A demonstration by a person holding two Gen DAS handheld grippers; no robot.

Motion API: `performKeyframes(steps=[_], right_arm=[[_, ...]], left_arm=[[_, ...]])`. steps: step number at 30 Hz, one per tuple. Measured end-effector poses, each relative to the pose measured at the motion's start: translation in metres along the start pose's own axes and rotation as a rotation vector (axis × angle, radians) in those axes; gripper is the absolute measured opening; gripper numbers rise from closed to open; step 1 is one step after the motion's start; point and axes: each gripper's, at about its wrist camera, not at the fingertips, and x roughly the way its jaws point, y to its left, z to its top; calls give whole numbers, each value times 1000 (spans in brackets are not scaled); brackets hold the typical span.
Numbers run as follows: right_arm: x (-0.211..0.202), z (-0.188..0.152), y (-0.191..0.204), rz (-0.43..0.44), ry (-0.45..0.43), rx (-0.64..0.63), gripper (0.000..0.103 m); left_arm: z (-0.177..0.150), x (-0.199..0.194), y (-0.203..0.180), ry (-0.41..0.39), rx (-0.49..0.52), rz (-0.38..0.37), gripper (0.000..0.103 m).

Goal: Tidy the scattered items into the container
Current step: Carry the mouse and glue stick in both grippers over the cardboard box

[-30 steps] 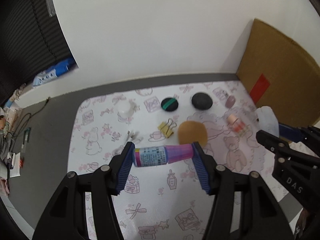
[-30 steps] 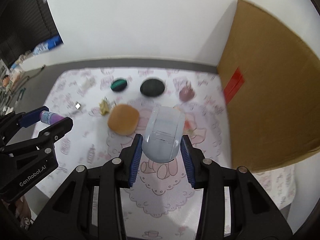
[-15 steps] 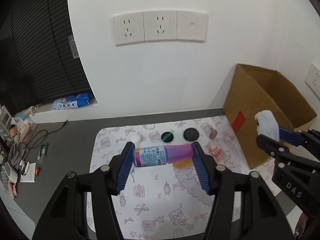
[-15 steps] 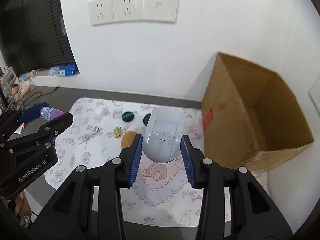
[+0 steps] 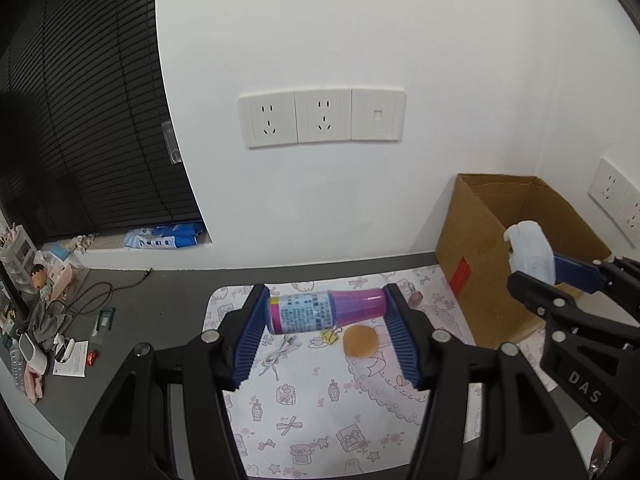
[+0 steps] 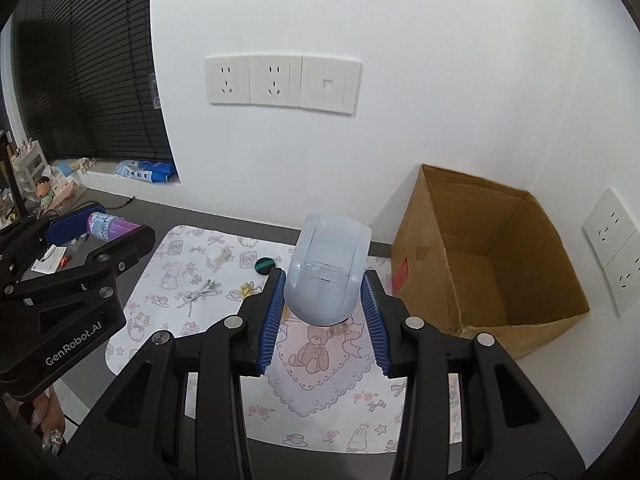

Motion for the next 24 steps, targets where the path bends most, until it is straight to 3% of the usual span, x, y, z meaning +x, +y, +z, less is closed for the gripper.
performKeyframes(steps=[12, 24], right_arm=[[-17, 5, 1, -30, -20, 9, 40], [-19, 1, -61, -113, -16, 70, 40]], left_arm=[[8, 5, -12, 6, 17, -43, 57], [26, 21, -83, -2, 109, -136, 57]])
